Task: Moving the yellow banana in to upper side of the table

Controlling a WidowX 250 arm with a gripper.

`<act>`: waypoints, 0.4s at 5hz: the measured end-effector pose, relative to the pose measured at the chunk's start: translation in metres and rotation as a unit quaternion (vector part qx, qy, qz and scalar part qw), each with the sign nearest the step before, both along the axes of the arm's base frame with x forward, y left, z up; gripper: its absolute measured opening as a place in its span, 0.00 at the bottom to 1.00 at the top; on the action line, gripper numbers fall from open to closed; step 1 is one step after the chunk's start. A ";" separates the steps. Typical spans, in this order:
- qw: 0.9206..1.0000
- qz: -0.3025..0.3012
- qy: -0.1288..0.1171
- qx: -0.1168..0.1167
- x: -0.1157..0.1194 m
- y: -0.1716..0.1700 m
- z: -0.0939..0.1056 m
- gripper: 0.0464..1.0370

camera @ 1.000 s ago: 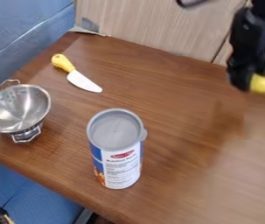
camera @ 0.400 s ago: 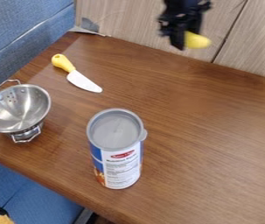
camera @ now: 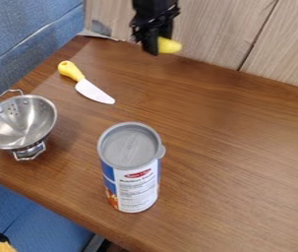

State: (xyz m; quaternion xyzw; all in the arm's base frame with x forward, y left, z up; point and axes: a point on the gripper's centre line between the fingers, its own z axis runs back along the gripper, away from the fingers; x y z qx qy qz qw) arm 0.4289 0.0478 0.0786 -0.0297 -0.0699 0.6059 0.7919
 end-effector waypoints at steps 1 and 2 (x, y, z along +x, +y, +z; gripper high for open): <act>0.999 0.031 0.016 0.012 -0.001 0.020 -0.013 0.35; 0.998 0.037 0.038 0.022 -0.003 0.027 -0.029 0.35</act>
